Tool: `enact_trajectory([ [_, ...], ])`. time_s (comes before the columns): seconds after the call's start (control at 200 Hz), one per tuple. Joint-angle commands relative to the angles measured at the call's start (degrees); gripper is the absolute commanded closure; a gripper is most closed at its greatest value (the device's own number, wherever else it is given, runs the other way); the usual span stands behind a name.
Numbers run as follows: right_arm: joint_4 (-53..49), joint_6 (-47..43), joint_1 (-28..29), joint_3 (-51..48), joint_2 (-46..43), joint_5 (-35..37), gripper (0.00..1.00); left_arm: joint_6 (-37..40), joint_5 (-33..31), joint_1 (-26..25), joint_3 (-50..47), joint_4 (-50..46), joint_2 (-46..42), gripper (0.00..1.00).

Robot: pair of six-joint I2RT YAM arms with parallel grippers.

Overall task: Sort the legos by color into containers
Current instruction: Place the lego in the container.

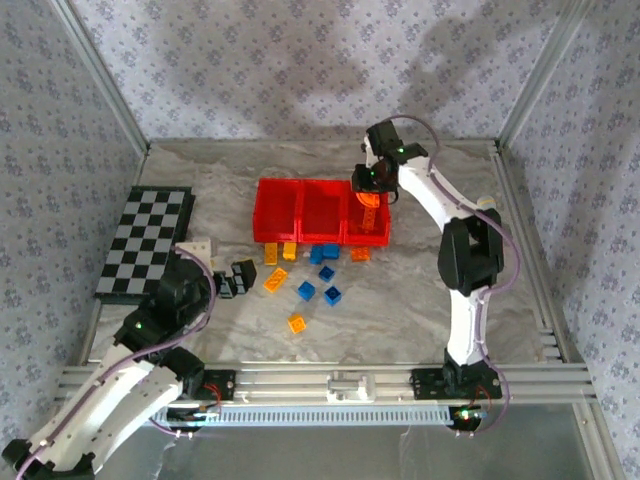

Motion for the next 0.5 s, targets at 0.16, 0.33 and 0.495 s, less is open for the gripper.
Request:
enact_trajectory([
  [0.16,-2.6,0.5,-0.5,6.7,5.6,-2.2,0.63,0.8,-0.2,-0.6,1.7,1.5,2.0,0.00],
  [0.33,-3.2,-1.2,0.0,5.5,3.6,0.5,0.39,0.7,0.5,-0.5,2.0,1.6,2.9,0.00],
  [0.495,-3.6,-1.3,0.4,1.3,-2.0,1.6,0.29,0.2,0.2,-0.8,5.1,-1.6,6.6,0.00],
])
